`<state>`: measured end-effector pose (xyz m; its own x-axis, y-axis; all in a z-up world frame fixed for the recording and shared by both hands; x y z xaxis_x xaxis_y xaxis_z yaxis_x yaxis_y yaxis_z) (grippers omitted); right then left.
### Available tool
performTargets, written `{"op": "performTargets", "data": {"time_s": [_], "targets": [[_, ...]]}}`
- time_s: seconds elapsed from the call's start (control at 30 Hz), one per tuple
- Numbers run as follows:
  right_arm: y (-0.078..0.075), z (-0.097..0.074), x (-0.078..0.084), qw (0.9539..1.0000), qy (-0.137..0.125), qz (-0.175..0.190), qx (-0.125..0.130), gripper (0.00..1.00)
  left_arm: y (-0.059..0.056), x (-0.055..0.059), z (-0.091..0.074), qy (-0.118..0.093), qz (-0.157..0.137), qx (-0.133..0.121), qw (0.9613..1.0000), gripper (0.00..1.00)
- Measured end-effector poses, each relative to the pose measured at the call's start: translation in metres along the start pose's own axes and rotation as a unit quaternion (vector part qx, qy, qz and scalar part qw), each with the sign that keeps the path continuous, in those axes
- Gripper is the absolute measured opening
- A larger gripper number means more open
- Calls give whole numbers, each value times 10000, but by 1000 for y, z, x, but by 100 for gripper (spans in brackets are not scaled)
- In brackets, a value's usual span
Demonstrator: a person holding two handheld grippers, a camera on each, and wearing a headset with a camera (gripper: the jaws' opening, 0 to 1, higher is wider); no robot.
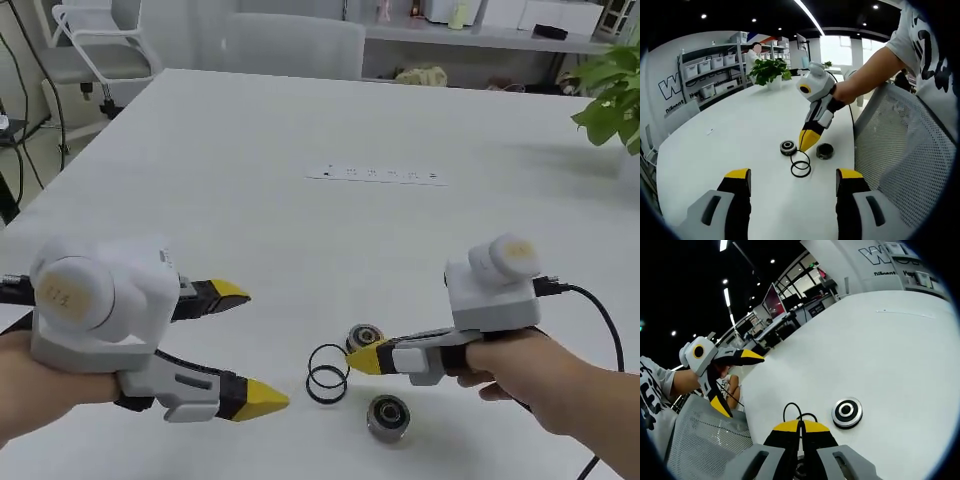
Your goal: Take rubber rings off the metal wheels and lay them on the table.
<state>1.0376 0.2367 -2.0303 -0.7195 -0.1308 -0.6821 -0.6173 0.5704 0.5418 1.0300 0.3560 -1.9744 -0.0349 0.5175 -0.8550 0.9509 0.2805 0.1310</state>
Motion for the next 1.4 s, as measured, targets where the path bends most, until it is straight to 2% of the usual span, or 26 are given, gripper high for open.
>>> {"op": "performTargets", "data": {"time_s": [0.6, 1.4], "targets": [[-4, 7, 12, 9994, 264, 204, 82, 0, -1, 4, -5, 44, -14, -35, 10000, 67], [-9, 9, 14, 9985, 301, 412, 180, 0, -2, 4, -9, 68, -17, -74, 9999, 67]]}}
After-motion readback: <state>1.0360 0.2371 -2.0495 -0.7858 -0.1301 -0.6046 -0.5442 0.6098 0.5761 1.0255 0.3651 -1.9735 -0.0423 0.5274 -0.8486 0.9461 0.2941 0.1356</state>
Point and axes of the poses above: the centre of the closed fingertips' face, and the gripper's own axes: z roughly forward along the fingers, y roughly to its left, x roughly out of its underside, the point moved 3 cm from there along -z, roughly backward along the fingers, and after that the axes turned 3 degrees about -x, right-handed, at the moved point
